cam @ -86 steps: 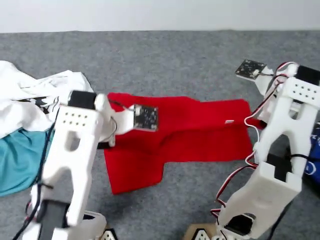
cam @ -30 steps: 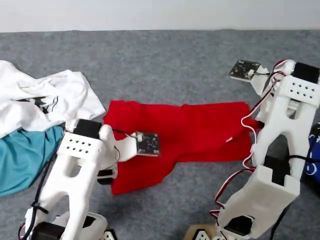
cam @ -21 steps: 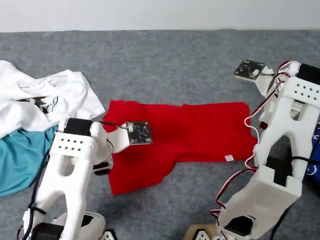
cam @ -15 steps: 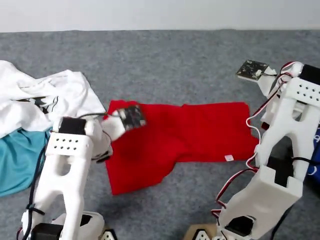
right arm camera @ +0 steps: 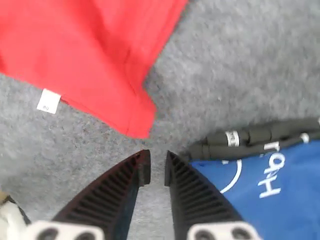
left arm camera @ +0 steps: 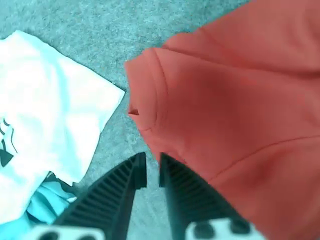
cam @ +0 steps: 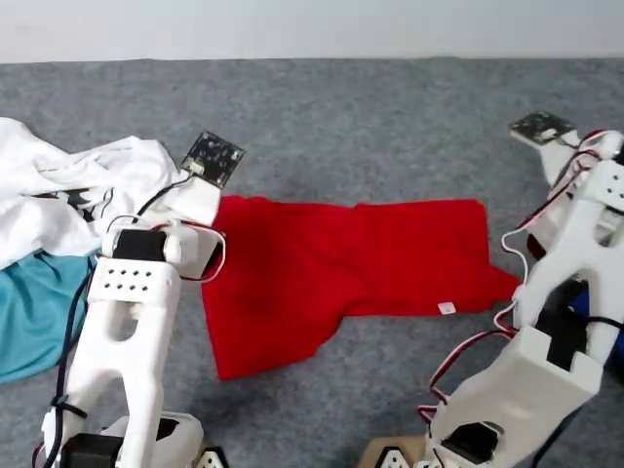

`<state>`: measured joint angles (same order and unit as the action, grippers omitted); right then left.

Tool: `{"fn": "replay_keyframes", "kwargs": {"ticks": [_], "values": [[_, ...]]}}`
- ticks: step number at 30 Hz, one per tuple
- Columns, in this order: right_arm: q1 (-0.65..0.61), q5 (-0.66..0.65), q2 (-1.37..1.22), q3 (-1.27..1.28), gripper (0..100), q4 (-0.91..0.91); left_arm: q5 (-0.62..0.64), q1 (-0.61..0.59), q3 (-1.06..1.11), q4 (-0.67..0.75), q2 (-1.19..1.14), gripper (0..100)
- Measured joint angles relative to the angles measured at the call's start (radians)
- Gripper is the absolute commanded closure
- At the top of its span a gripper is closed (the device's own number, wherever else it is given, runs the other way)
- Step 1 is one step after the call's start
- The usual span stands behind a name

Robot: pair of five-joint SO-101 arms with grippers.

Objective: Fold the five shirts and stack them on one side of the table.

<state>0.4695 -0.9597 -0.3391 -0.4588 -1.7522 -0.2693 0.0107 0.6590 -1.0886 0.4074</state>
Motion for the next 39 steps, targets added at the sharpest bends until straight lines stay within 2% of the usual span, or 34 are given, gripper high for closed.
{"fn": "replay_keyframes", "kwargs": {"ticks": [4, 11, 21, 26, 35, 39], "values": [[0.015, 0.064, 0.068, 0.000, 92.8, 0.000, 0.006, 0.000, 0.032, -0.011, 0.000, 86], [0.032, 0.149, 0.189, 0.000, 75.4, 0.000, -0.009, -0.009, 0.110, -0.012, 0.000, 83], [0.077, 0.176, 0.296, 0.186, 77.8, -0.002, -0.049, -0.012, 0.170, 0.015, -0.006, 82], [0.077, 0.176, 0.368, 0.279, 77.8, -0.002, -0.046, -0.012, 0.137, 0.009, -0.133, 82], [0.077, 0.176, 0.437, 0.396, 77.8, -0.002, 0.005, -0.012, -0.224, -0.250, -0.339, 82], [0.077, 0.176, 0.437, 0.416, 77.8, -0.002, 0.006, -0.002, -0.290, -0.328, -0.373, 82]]}}
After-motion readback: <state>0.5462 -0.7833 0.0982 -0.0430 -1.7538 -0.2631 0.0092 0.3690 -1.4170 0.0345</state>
